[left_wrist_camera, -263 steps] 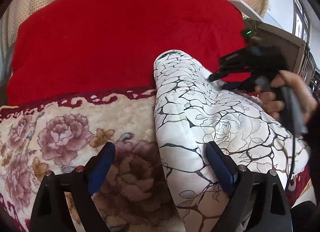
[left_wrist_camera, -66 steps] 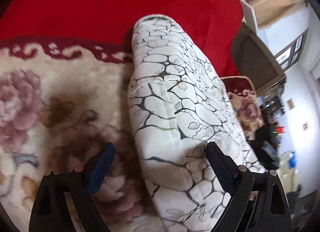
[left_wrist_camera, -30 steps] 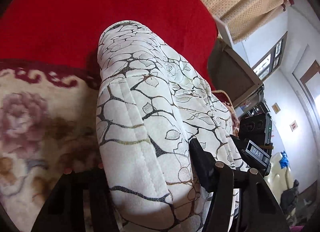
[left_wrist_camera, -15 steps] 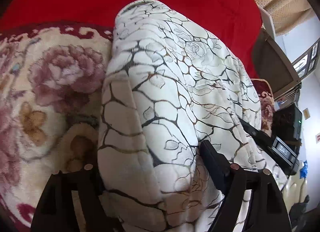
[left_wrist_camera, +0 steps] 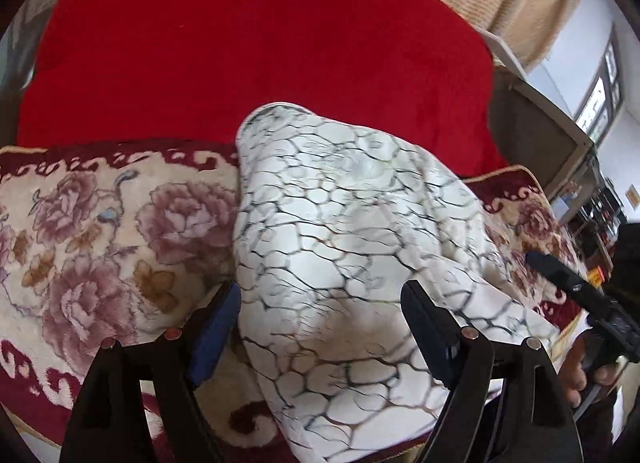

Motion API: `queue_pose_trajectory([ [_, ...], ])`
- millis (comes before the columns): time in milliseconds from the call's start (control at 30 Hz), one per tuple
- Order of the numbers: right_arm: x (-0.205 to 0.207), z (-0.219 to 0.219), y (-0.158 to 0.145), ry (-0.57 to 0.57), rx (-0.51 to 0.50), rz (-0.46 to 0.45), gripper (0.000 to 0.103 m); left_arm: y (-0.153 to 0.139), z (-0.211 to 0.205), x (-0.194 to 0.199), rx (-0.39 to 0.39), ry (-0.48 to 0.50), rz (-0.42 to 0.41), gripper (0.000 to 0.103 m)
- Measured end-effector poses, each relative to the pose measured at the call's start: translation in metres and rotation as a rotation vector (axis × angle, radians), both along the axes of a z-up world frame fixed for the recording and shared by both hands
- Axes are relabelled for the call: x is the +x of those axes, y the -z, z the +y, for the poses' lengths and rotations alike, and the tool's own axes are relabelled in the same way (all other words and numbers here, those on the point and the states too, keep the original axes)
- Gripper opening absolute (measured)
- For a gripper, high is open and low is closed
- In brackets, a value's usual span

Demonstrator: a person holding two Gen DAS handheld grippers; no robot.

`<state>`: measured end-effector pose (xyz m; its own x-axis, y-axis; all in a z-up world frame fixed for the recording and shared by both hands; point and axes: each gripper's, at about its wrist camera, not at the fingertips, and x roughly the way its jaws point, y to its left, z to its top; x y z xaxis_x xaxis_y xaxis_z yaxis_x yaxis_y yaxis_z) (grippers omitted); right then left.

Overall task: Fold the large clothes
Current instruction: 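Lower the rolled coat onto the blanket and open both grippers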

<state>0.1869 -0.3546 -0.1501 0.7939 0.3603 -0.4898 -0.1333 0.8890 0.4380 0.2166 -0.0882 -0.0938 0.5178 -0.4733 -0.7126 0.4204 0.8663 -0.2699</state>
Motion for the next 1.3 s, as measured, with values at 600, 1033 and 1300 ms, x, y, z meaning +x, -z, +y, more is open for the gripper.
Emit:
queue_pose_trajectory([
  [600, 0.006, 0.031, 0.085, -0.079, -0.166, 0.208, 0.038, 0.073, -0.04, -0.008, 0.287, 0.029, -0.004, 0.1],
  [1033, 0.001, 0.04, 0.03, -0.079, -0.146, 0.144, 0.053, 0.035, -0.004, -0.051, 0.199, -0.205, -0.093, 0.103],
  [1300, 0.087, 0.025, -0.005, -0.003, -0.124, 0.141, 0.053, 0.048, -0.006, -0.051, 0.284, -0.224, -0.144, 0.103],
])
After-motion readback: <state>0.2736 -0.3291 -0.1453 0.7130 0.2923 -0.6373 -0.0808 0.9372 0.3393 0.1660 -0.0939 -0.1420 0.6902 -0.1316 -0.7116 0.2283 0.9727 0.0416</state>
